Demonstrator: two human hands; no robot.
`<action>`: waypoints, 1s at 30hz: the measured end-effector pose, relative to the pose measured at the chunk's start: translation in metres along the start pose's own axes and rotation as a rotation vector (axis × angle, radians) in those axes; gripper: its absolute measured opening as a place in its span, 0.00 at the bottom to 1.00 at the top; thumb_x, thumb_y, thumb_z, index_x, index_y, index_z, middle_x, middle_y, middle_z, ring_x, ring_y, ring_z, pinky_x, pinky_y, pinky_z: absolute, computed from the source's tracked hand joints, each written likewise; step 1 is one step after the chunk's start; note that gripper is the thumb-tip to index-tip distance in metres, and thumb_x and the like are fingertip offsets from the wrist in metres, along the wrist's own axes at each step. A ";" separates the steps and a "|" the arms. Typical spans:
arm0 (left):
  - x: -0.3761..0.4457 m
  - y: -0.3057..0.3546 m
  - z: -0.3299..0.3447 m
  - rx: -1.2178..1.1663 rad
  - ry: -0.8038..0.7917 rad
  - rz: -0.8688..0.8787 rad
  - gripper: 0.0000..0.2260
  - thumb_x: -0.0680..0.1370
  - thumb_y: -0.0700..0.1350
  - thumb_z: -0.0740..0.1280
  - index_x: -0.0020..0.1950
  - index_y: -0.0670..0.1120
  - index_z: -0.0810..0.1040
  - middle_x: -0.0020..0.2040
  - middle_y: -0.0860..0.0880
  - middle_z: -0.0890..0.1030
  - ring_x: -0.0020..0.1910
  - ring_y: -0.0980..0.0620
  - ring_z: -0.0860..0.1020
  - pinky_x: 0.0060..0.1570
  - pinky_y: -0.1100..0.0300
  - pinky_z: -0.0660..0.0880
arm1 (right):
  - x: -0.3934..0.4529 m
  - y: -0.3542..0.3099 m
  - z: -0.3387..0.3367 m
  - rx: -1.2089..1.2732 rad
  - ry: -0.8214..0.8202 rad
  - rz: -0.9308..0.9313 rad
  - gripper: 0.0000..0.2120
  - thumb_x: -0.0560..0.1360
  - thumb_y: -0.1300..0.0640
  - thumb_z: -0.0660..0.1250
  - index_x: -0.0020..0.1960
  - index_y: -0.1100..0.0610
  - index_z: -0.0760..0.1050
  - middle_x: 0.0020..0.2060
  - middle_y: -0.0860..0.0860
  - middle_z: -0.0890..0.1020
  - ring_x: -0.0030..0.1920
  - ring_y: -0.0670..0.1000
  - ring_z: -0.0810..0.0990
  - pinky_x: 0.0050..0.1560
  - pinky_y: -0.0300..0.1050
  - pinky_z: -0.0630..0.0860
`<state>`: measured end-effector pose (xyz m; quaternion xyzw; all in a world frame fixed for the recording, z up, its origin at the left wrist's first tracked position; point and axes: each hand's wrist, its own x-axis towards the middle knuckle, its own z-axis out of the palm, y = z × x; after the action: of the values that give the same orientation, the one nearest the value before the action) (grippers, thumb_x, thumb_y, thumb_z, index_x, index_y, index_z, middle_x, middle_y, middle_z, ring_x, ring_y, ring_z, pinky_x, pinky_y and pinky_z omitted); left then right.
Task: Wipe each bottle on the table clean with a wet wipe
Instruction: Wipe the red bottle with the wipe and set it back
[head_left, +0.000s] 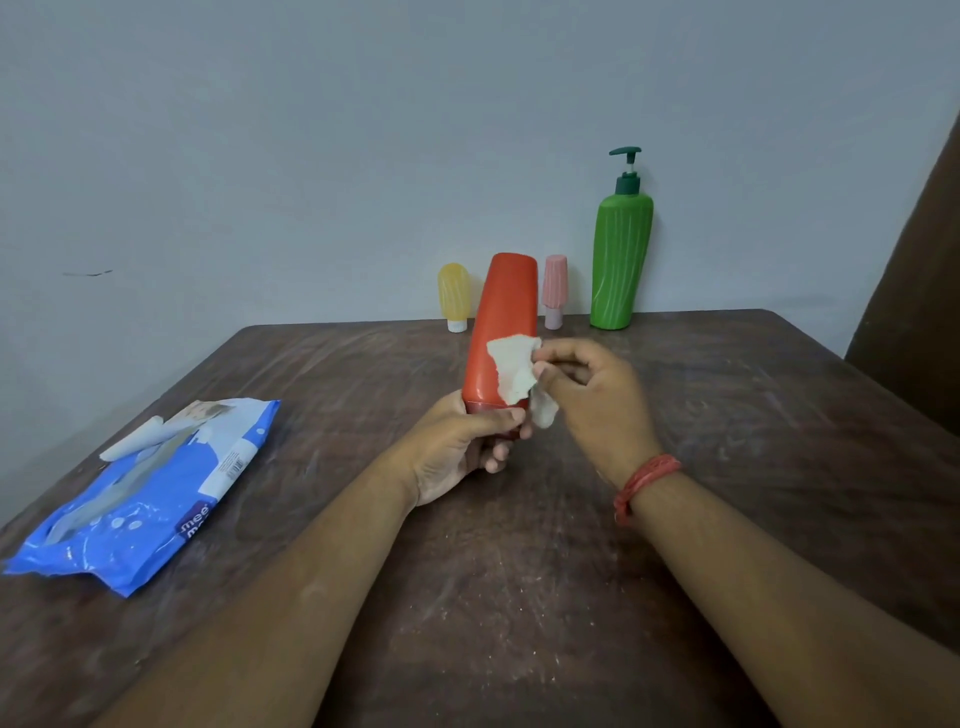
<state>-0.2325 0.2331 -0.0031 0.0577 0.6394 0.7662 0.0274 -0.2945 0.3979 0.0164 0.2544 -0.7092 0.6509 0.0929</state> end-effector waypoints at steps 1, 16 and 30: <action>0.000 0.000 0.001 0.016 -0.005 -0.004 0.11 0.76 0.41 0.72 0.58 0.43 0.78 0.43 0.44 0.80 0.31 0.54 0.72 0.28 0.62 0.70 | 0.000 0.001 0.000 0.043 0.010 0.021 0.06 0.76 0.61 0.71 0.49 0.51 0.81 0.48 0.47 0.85 0.51 0.46 0.83 0.55 0.49 0.81; 0.000 0.000 0.004 -0.179 0.160 0.037 0.23 0.78 0.55 0.64 0.64 0.39 0.76 0.51 0.43 0.83 0.47 0.49 0.82 0.51 0.51 0.81 | -0.023 -0.004 0.014 -0.271 -0.052 -0.232 0.06 0.74 0.67 0.70 0.47 0.58 0.82 0.47 0.48 0.81 0.48 0.45 0.80 0.50 0.36 0.75; 0.005 -0.003 0.003 -0.342 0.363 0.078 0.28 0.85 0.61 0.51 0.56 0.44 0.85 0.51 0.44 0.87 0.53 0.47 0.84 0.48 0.57 0.82 | -0.025 -0.012 0.018 -0.761 -0.216 -0.566 0.17 0.74 0.67 0.66 0.62 0.61 0.78 0.56 0.55 0.80 0.57 0.56 0.78 0.56 0.53 0.79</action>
<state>-0.2374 0.2375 -0.0057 -0.0618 0.4920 0.8616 -0.1083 -0.2640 0.3858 0.0130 0.4513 -0.8055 0.2646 0.2782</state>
